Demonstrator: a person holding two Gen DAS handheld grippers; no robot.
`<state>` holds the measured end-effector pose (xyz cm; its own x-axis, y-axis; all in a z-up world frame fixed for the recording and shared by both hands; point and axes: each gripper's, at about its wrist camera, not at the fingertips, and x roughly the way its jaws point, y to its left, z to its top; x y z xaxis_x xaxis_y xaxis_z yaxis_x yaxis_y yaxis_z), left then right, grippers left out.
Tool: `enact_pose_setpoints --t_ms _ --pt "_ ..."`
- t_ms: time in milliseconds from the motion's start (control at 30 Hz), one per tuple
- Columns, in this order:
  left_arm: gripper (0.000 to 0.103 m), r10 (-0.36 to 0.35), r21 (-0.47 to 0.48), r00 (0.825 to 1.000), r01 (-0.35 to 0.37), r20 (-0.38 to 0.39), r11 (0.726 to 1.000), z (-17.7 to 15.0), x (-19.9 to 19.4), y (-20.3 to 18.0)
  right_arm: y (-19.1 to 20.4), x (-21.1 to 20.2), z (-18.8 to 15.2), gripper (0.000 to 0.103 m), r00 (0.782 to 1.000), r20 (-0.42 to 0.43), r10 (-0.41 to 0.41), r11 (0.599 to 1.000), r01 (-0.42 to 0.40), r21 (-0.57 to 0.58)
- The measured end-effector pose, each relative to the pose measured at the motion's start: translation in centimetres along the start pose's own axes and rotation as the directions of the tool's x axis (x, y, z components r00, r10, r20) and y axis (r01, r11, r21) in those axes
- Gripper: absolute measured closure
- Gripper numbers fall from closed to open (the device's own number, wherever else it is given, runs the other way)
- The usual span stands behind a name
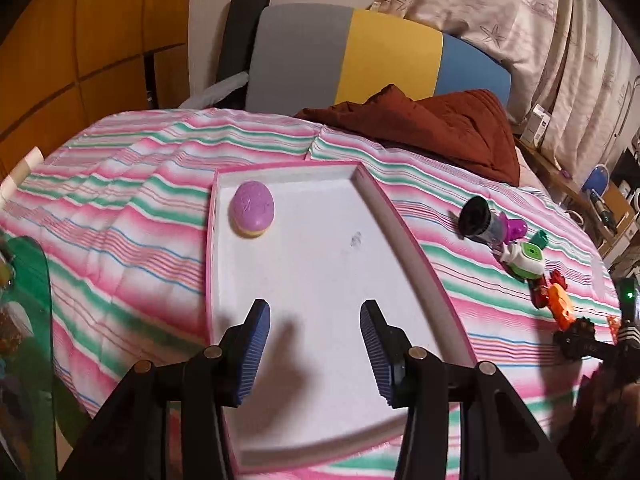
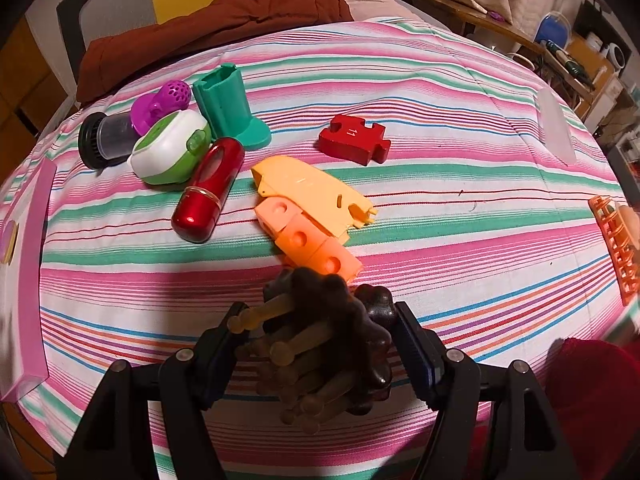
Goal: Organize rigid objects
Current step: 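Carry the brown spiky ball with the right tool toward the tray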
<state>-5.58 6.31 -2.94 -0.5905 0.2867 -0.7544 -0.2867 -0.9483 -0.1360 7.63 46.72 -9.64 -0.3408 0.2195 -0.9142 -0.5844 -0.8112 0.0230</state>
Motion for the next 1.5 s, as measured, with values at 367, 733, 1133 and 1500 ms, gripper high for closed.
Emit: enact_pose_setpoints --t_ms 367,733,1133,1500 --pt "0.055 0.017 0.02 1.0 -0.017 0.008 1.0 -2.0 -1.1 -0.3 0.4 -0.2 -0.3 0.031 1.0 0.016 -0.014 1.0 0.014 -0.018" --pt "0.055 0.02 0.041 1.0 -0.02 -0.001 0.999 -2.7 -1.7 -0.4 0.2 -0.5 -0.4 0.03 1.0 0.015 0.002 1.0 -0.002 0.009" --pt "0.055 -0.015 0.019 1.0 0.015 -0.009 1.0 -3.2 -1.9 0.3 -3.8 -1.8 0.1 0.029 0.979 0.037 0.201 0.936 -0.203 0.287" --pt "0.055 -0.013 0.007 1.0 0.014 -0.022 1.0 -3.3 -1.7 0.9 0.6 -2.3 -0.6 0.039 0.995 0.035 0.092 0.993 -0.095 0.073"
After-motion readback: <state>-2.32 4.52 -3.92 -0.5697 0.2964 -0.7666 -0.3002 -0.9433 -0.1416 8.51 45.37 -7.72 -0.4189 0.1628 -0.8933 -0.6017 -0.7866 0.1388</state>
